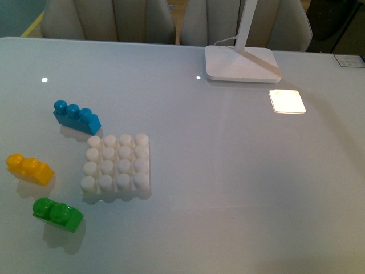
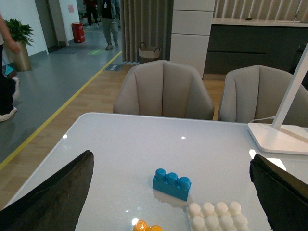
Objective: Insert yellow block into base center
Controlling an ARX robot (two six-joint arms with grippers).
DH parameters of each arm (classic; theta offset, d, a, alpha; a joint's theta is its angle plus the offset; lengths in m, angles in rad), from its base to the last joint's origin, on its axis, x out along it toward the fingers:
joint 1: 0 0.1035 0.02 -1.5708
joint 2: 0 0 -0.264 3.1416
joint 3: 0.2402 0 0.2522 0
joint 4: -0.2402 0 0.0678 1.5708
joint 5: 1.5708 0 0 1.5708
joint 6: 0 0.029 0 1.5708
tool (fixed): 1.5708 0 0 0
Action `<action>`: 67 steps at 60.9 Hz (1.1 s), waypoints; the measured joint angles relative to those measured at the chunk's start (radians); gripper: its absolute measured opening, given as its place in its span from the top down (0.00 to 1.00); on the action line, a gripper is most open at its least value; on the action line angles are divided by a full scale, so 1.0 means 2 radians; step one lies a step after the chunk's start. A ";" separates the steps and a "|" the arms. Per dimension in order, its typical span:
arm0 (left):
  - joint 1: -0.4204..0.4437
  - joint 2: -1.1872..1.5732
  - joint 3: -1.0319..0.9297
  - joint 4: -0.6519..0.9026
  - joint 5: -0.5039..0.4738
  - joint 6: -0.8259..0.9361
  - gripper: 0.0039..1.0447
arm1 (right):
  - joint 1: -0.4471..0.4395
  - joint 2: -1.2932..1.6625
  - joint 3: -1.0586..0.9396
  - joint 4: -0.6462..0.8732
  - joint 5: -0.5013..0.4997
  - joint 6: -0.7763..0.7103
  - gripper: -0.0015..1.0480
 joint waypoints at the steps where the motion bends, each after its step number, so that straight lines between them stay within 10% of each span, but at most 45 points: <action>1: 0.000 0.000 0.000 0.000 0.000 0.000 0.07 | 0.000 -0.006 0.000 -0.006 0.000 0.000 0.98; 67: 0.000 0.000 0.000 0.000 0.000 0.000 0.07 | 0.000 -0.277 0.000 -0.274 0.000 0.000 0.98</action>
